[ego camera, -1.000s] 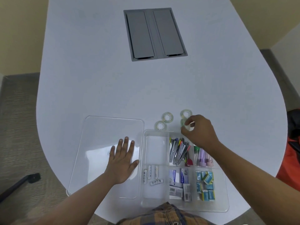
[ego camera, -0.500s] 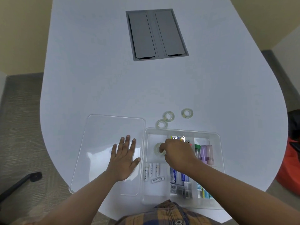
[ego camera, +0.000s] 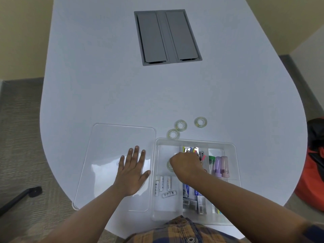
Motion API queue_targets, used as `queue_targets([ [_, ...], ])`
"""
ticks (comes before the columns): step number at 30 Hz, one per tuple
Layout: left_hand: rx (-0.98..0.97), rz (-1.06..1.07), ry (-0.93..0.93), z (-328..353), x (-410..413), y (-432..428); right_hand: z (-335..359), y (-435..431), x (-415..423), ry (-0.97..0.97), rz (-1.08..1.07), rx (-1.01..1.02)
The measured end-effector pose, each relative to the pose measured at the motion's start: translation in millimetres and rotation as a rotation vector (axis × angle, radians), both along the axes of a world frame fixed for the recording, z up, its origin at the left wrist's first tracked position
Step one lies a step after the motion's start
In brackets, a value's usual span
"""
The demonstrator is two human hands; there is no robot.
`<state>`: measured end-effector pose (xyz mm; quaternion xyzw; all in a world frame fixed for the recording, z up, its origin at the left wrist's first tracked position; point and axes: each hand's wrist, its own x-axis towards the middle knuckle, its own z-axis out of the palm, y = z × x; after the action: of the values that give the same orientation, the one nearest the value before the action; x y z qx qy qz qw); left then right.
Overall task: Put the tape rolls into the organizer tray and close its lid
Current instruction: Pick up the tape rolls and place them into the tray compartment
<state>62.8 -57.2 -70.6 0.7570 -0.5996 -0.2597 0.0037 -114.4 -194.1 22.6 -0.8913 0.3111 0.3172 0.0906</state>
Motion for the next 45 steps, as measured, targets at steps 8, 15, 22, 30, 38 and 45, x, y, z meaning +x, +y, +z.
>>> queue_targets([
  [8, -0.013, 0.001, -0.010, -1.9, 0.2, 0.5, -3.5, -2.0, -8.0, -0.028, 0.024, 0.054],
  [15, -0.014, 0.005, -0.002, 3.7, -0.8, 0.1, 2.4, -8.6, -20.1, -0.266, -0.254, 0.185],
  [22, -0.227, 0.194, 0.035, 32.0, -7.1, -12.8, 4.2, -30.2, -41.2, -0.665, -0.366, -0.055],
  [30, -0.445, 0.351, 0.192, 78.1, -21.7, -100.1, -37.4, -29.4, -75.7, -0.569, -0.264, -0.195],
  [38, 0.006, 0.245, -0.019, 76.0, -45.2, -167.4, -49.3, -24.8, -80.1, -0.600, -0.261, -0.193],
  [45, 0.119, 0.429, 0.064, 69.0, -59.1, -198.1, -53.9, -27.7, -80.0, -0.665, -0.266, -0.186],
])
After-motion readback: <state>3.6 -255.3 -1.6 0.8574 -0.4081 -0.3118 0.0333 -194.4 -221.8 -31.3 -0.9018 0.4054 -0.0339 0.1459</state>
